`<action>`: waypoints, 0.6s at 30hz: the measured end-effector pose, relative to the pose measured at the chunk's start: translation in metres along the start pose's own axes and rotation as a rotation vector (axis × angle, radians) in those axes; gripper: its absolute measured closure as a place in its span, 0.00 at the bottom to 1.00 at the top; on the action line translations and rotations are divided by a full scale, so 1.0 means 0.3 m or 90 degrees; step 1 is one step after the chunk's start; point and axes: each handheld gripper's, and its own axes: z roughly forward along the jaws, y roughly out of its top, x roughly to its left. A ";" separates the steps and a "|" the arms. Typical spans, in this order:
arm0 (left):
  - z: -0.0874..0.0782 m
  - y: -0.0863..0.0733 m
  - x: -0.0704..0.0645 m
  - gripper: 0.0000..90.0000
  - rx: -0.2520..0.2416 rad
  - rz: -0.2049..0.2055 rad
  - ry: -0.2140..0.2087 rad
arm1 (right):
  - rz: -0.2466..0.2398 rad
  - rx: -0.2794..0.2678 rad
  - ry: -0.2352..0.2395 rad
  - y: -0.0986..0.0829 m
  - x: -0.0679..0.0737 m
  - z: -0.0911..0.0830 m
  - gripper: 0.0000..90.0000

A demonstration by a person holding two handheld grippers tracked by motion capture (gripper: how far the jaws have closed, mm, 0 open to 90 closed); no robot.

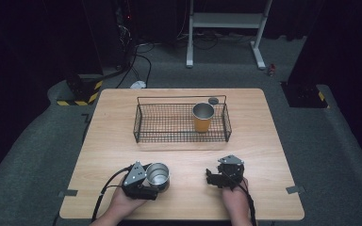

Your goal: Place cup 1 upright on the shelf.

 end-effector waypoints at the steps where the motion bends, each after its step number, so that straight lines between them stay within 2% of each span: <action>1: -0.003 -0.002 0.006 0.17 -0.003 -0.003 0.005 | 0.000 0.000 0.000 0.000 0.000 0.000 0.09; 6: -0.020 -0.010 0.048 0.17 -0.004 -0.003 0.036 | 0.000 0.000 0.000 0.000 0.000 0.000 0.09; 11: -0.037 -0.024 0.095 0.17 -0.007 -0.019 0.067 | 0.000 0.000 0.000 0.000 0.000 0.000 0.09; 14: -0.046 -0.032 0.117 0.17 -0.010 -0.035 0.076 | 0.000 0.000 0.000 0.000 0.000 0.000 0.09; 18: -0.052 -0.040 0.127 0.17 -0.012 -0.037 0.087 | 0.000 0.000 0.000 0.000 0.000 0.000 0.09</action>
